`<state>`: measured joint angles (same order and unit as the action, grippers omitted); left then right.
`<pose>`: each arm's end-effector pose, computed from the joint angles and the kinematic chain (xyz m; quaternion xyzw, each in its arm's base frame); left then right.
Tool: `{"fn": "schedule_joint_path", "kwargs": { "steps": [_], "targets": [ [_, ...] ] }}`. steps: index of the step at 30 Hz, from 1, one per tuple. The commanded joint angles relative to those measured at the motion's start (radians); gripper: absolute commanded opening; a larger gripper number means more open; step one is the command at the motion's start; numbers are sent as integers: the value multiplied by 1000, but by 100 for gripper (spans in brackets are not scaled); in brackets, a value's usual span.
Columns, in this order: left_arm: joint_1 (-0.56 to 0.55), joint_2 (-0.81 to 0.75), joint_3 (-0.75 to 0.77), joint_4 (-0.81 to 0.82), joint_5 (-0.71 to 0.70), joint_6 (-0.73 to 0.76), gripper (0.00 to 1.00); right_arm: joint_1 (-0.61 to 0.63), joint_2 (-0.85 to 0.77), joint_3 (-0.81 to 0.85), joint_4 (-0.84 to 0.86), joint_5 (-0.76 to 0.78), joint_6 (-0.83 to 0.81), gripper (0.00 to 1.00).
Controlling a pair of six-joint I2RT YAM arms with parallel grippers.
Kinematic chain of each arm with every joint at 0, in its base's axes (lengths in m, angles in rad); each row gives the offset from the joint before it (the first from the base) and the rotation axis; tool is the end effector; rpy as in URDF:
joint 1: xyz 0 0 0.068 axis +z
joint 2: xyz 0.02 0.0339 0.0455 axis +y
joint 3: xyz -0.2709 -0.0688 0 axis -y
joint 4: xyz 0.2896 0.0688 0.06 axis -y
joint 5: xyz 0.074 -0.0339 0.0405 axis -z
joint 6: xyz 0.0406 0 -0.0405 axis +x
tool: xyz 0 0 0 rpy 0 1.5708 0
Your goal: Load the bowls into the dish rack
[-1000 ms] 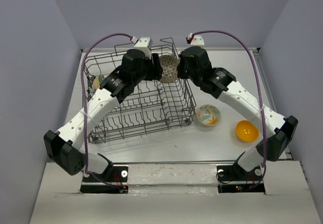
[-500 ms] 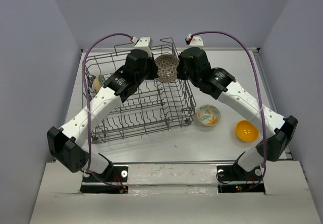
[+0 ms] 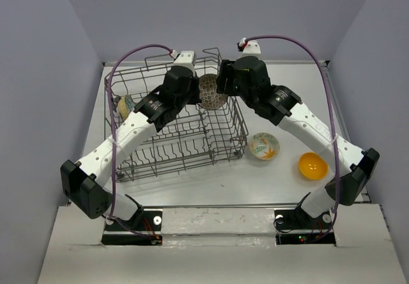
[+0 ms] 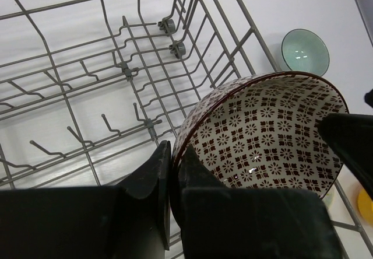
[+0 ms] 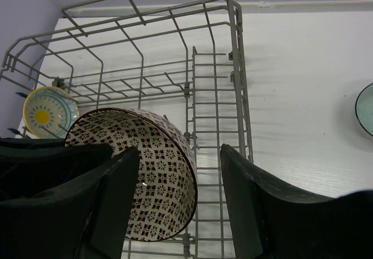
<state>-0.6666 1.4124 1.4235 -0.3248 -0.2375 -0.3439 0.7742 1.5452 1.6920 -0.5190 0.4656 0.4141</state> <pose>0.2999 -0.2238 0.4092 0.0603 0.8039 -0.1987 0.5573 0.2941 0.2621 0.4459 -0.0159 0.8138 0.1494 0.5614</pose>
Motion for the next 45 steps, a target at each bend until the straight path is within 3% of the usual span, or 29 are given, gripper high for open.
{"fn": "schedule_joint_path", "kwargs": {
  "steps": [1,3,12,19,31,45],
  "targets": [
    [-4,-53,52,79,-68,5,0,4,-75,32,60,62,-17,64],
    [-4,-66,58,75,-97,11,0,4,-95,17,56,88,-18,64],
    [71,-58,152,-66,-465,55,0,4,-181,-129,39,166,-8,66],
    [185,37,225,-210,-853,124,0,4,-178,-187,11,111,8,66],
    [292,307,305,-358,-1071,167,0,4,-163,-238,17,85,12,65],
    [306,437,315,-398,-1142,187,0,4,-171,-265,43,58,14,65]
  ]
}}
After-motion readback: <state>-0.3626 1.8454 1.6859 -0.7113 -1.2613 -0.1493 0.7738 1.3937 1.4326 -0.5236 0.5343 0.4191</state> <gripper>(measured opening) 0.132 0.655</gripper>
